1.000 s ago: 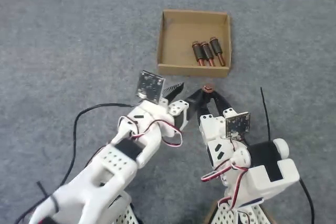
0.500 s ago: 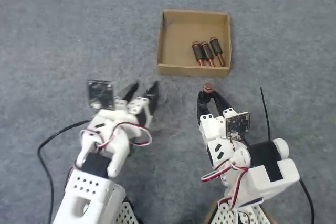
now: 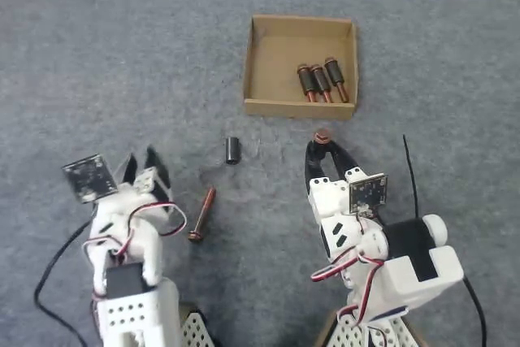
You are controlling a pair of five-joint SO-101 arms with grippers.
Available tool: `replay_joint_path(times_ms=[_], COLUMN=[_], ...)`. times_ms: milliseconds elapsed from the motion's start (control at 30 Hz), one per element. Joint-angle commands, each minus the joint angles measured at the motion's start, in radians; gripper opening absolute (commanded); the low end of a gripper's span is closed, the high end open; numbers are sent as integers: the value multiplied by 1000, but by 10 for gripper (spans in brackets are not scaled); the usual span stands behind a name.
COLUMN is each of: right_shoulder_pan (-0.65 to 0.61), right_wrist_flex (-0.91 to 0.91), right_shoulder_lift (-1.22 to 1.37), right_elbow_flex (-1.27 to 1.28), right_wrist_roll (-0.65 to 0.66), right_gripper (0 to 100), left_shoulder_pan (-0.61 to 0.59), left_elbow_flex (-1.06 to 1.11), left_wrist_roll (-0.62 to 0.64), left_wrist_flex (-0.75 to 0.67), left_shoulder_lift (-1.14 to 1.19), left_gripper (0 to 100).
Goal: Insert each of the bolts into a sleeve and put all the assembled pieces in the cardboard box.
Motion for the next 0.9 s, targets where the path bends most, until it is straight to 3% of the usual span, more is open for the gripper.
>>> replay_joint_path(times_ms=[0,367,500,633,867], right_shoulder_pan=[16,13,13,12,13], right_wrist_flex=[-7,22,239,496,970], right_shoulder_lift=[-50,-41,-41,-41,-39], right_elbow_flex=[-74,-379,-545,-709,-991], right_wrist_roll=[-5,-5,-5,-5,-5], right_gripper=[7,7,7,7,7], left_shoulder_pan=[-21,-18,-18,-17,-15], left_elbow_flex=[-15,-13,-13,-13,-13], left_wrist_roll=[2,-146,-158,-247,-256], left_wrist_flex=[227,241,241,244,259], left_shoulder_lift=[-106,-46,-43,-41,-44], left_gripper=[8,13,13,13,13])
